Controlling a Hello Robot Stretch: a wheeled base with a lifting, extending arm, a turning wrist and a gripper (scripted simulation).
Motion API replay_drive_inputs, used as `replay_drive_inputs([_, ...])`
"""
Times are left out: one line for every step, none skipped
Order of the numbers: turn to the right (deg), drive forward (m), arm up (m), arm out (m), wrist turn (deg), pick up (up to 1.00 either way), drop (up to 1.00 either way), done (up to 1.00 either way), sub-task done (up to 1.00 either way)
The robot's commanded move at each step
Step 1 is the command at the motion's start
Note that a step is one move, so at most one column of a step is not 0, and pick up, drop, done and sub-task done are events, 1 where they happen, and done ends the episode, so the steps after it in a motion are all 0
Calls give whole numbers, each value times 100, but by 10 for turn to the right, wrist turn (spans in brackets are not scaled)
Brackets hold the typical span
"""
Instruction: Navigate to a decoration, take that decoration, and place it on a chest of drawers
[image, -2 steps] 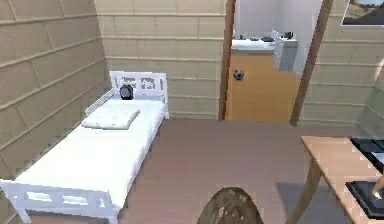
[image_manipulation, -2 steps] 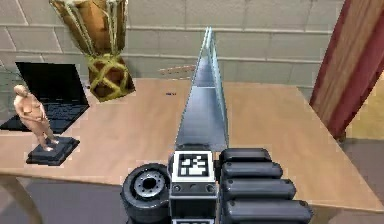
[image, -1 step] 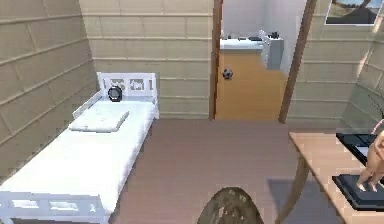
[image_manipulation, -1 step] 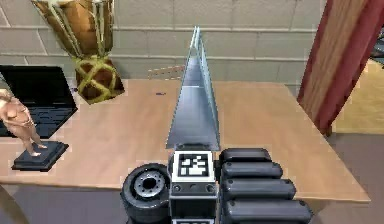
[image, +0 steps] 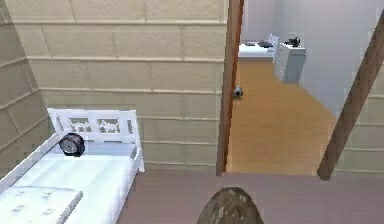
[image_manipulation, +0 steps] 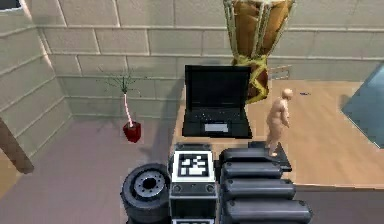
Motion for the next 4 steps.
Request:
replay_drive_inputs([60,0,0,0,0,0,0,0,0])
replay_drive_inputs([0,25,0,0,0,0,0,0,0])
replay_drive_inputs([330,0,0,0,0,0,0,0,0])
replay_drive_inputs([0,100,0,0,0,0,0,0,0])
